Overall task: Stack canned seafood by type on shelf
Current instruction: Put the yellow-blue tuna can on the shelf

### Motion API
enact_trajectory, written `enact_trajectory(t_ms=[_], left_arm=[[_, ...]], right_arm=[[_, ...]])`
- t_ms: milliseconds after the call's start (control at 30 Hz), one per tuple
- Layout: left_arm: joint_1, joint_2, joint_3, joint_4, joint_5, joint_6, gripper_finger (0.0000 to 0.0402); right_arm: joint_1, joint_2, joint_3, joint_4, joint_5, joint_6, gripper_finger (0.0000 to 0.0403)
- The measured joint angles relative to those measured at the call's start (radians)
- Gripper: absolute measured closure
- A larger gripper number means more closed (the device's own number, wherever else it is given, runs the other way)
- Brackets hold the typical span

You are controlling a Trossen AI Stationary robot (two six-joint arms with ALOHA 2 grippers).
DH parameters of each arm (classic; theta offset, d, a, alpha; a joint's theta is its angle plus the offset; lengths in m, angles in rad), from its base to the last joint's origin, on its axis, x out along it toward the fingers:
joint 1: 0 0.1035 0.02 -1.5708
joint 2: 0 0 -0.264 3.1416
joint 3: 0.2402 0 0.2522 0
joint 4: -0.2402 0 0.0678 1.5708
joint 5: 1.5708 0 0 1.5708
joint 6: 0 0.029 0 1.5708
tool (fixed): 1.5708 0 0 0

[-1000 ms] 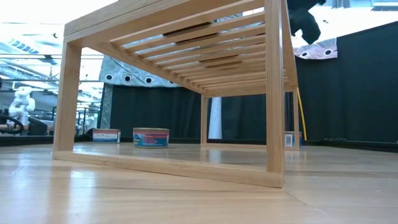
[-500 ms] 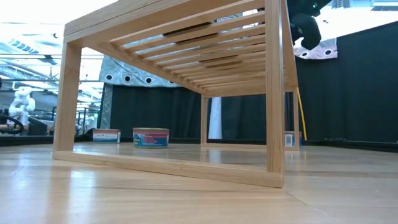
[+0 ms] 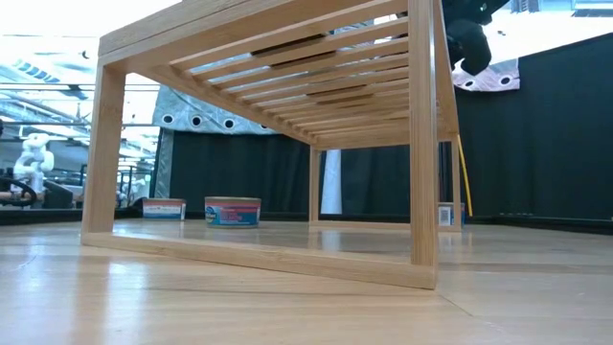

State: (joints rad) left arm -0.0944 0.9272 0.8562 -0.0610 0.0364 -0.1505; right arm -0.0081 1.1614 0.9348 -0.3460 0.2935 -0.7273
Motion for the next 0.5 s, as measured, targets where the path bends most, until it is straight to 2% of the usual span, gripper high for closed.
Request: enact_trajectory(t_ms=[300,500], left_arm=[[0.0,0.0,0.0,0.0,-0.002,0.0,0.0114],[0.0,0.0,0.0,0.0,-0.008,0.001,0.0114]], right_arm=[[0.003,0.001,0.0,0.009,-0.005,-0.017,0.0254],[0.003,0.002,0.0,0.018,0.051,-0.038,0.0275]])
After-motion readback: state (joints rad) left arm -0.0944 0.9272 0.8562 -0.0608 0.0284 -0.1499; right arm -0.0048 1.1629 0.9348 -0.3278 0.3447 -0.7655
